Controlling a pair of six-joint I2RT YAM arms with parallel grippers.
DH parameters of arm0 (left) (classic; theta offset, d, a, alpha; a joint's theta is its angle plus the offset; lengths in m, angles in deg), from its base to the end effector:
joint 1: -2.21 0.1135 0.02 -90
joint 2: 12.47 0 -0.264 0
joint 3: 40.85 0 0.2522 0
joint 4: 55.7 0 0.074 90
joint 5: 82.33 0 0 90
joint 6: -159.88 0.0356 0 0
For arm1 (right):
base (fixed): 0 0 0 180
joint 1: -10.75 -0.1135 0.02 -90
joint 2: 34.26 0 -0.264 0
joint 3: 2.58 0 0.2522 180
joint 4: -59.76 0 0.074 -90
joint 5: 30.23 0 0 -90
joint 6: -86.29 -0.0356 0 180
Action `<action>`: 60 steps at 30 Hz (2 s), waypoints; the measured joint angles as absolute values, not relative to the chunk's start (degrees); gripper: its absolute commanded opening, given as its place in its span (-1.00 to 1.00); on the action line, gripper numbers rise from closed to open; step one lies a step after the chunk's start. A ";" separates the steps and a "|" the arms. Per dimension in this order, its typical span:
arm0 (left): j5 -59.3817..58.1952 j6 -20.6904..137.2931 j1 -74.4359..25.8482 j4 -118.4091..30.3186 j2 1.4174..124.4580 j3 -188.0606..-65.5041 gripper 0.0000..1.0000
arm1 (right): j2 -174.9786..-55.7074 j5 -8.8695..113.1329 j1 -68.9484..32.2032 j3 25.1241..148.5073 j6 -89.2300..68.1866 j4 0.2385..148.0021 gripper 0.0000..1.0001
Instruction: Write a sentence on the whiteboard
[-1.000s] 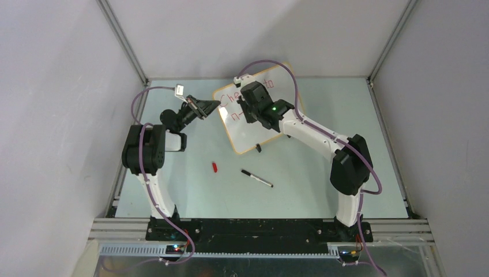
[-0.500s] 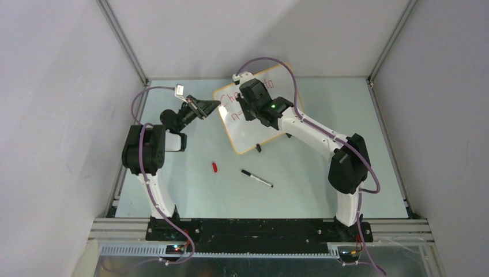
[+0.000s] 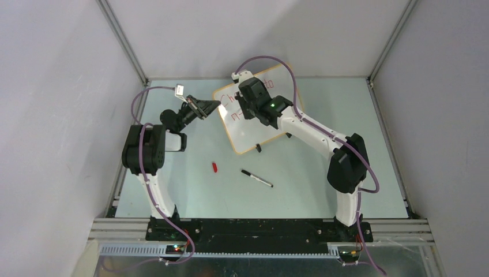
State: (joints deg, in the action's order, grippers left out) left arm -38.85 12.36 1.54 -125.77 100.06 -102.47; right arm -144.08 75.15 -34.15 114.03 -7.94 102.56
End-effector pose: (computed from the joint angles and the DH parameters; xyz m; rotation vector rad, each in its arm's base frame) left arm 0.3729 -0.0302 0.1939 0.0702 1.4754 -1.3391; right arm 0.3237 0.3092 0.3280 -0.6155 2.0913 0.1935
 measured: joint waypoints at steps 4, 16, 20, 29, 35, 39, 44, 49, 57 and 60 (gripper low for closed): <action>-38.88 12.36 1.54 -125.80 100.04 -102.47 -1.00 | -144.08 74.95 -34.46 114.03 -7.94 102.58 -1.00; -39.01 12.36 1.54 -125.88 100.06 -102.47 -1.00 | -144.10 74.01 -36.01 113.64 -7.94 102.54 -1.00; -38.96 12.36 1.54 -125.77 100.06 -102.47 -1.00 | -144.10 74.06 -36.01 112.48 -7.96 102.47 -1.00; -38.81 12.39 1.54 -125.29 100.06 -102.47 -1.00 | -143.23 74.06 -36.05 109.64 -7.96 102.37 -1.00; -38.81 12.41 1.54 -125.36 100.04 -102.47 -1.00 | -142.68 74.12 -35.90 108.52 -7.96 102.41 -1.00; -38.79 12.39 1.54 -125.34 100.06 -102.47 -1.00 | -142.66 74.06 -35.46 108.50 -8.00 102.47 -1.00; -38.64 12.41 1.54 -125.29 100.06 -102.47 -1.00 | -142.51 74.06 -34.52 108.50 -8.00 102.67 -1.00; -38.57 12.41 1.54 -125.27 100.06 -102.45 -1.00 | -142.47 74.10 -33.74 108.67 -8.00 103.15 -1.00; -38.59 12.41 1.54 -125.34 100.06 -102.43 -1.00 | -142.44 74.19 -33.25 109.13 -7.98 103.74 -1.00; -38.59 12.39 1.54 -125.38 100.04 -102.43 -1.00 | -142.44 74.38 -33.25 109.24 -7.98 103.79 -1.00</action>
